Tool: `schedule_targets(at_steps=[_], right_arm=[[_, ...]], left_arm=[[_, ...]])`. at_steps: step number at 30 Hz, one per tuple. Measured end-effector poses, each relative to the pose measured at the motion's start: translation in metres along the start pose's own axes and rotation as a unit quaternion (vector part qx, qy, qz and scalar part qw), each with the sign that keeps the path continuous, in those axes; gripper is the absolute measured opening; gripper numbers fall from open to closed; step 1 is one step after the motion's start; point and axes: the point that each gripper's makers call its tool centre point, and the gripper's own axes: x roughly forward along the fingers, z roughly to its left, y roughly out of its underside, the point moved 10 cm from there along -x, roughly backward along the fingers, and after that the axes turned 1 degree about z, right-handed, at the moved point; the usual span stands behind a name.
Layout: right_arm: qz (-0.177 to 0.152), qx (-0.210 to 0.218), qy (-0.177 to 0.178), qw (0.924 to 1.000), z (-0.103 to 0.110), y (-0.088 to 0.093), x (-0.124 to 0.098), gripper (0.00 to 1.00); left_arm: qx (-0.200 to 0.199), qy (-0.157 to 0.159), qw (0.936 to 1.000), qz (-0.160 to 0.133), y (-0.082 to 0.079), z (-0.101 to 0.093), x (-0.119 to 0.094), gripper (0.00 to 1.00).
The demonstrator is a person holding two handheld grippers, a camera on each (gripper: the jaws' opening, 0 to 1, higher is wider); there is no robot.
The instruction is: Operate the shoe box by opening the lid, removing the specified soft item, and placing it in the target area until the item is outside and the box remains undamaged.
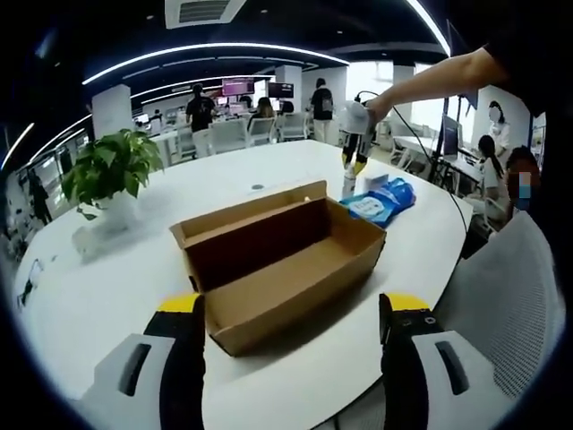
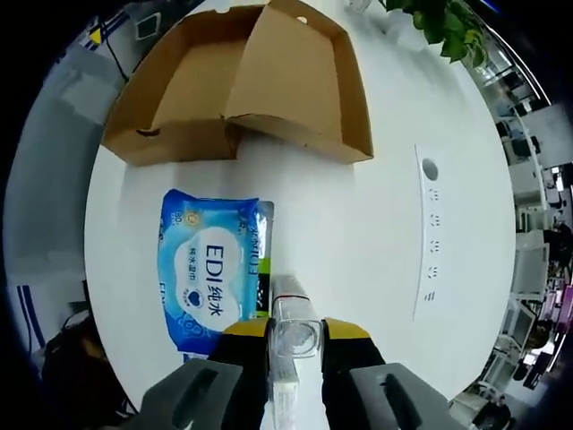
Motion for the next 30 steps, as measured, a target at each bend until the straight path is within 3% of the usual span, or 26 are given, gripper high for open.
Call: schedule_targets(at_steps=[18, 25, 30], right_arm=[[-0.029, 0.011, 0.009, 0.9995, -0.001, -0.006, -0.012, 0.29], [-0.065, 0.029, 0.013, 0.9974, -0.002, -0.016, -0.022, 0.3], [-0.102, 0.071, 0.016, 0.9921, -0.005, -0.027, -0.028, 0.33]], left_arm=[[-0.038, -0.044, 0.9982, 0.018, 0.003, 0.028, 0.015, 0.64], [-0.063, -0.059, 0.9956, 0.035, 0.009, 0.038, 0.022, 0.57], [-0.091, -0.08, 0.992, 0.033, 0.012, 0.047, 0.026, 0.46]])
